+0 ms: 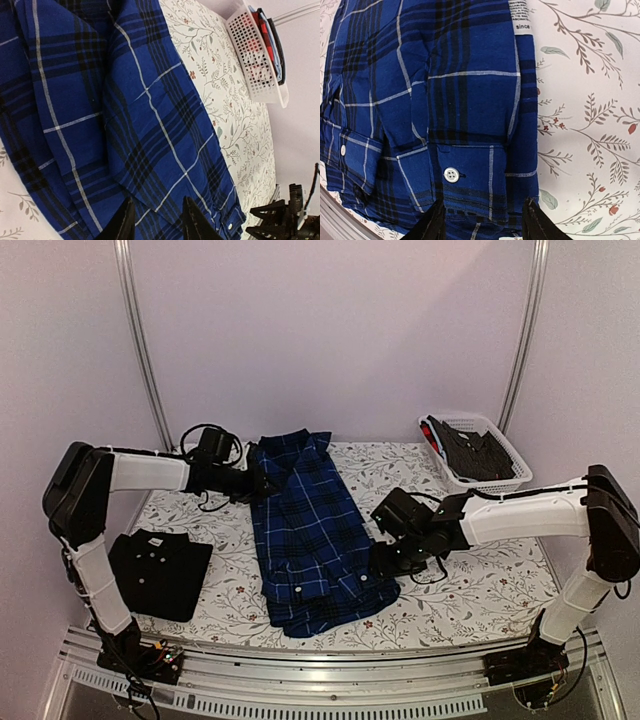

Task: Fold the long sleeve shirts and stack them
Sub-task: Adjust the sleeve of the rectangle-folded shirt, then move the rectangle-folded shirt to the center of the board.

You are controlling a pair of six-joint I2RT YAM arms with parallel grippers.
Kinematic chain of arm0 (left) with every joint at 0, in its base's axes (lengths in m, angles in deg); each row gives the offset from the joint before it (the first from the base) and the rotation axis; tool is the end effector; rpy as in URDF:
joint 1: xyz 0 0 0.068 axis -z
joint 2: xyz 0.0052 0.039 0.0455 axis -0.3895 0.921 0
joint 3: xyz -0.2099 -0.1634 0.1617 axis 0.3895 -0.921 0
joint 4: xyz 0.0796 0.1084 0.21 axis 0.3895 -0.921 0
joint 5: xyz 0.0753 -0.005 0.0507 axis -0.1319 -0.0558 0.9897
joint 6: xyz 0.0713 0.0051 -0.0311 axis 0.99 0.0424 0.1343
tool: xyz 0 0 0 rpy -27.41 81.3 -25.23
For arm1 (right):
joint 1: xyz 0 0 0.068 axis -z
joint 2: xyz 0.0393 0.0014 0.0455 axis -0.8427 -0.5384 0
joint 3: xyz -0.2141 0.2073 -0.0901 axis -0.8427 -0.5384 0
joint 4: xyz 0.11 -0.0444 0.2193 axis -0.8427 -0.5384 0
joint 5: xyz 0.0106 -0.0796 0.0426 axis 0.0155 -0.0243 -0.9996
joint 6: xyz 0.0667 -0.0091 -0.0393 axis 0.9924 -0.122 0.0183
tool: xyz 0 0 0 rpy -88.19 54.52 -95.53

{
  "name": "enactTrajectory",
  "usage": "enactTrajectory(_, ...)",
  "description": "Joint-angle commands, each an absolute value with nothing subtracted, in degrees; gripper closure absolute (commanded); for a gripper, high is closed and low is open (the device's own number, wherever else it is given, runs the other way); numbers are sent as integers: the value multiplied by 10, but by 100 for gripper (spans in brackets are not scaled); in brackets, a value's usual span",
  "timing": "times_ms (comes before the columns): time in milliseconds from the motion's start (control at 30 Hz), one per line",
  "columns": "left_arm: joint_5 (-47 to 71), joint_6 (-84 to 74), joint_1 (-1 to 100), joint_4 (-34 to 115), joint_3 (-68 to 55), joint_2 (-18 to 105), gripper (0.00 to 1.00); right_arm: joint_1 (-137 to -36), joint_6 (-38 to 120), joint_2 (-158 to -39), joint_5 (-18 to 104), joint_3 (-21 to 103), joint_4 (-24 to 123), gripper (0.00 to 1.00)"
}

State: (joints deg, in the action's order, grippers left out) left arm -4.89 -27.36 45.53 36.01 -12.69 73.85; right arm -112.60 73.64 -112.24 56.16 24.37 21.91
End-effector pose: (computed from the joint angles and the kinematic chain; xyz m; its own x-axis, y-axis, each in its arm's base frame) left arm 0.3767 -0.1874 0.2123 -0.8728 -0.1885 -0.4502 0.1778 0.7363 -0.6529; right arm 0.1939 0.2669 0.2012 -0.9005 -0.1876 -0.3922 -0.2846 0.9363 0.2057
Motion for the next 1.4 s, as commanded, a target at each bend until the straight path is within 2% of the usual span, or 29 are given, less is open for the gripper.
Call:
enactTrajectory(0,-55,-265,468,363,-91,753,70,-1108,717,-1093,579,251,230,41)
enactTrajectory(367,-42,-267,483,345,76,915,76,-1046,657,-1142,467,212,347,42)
enactTrajectory(500,-7,-269,473,294,180,1008,79,-1047,650,-1168,451,183,366,46)
enactTrajectory(733,14,-267,468,251,236,1067,79,-1051,650,-1171,454,150,367,53)
enactTrajectory(800,13,-266,468,247,239,1074,79,-1057,650,-1171,451,147,363,60)
enactTrajectory(933,3,-263,472,241,232,1073,80,-1083,661,-1163,454,136,341,83)
enactTrajectory(1033,-2,-256,483,237,214,1059,79,-1104,681,-1140,452,117,322,93)
enactTrajectory(1267,-10,-260,539,258,88,979,80,-1187,768,-1038,450,62,267,95)
enactTrajectory(1367,-11,-268,567,273,28,931,80,-1245,823,-992,452,54,237,90)
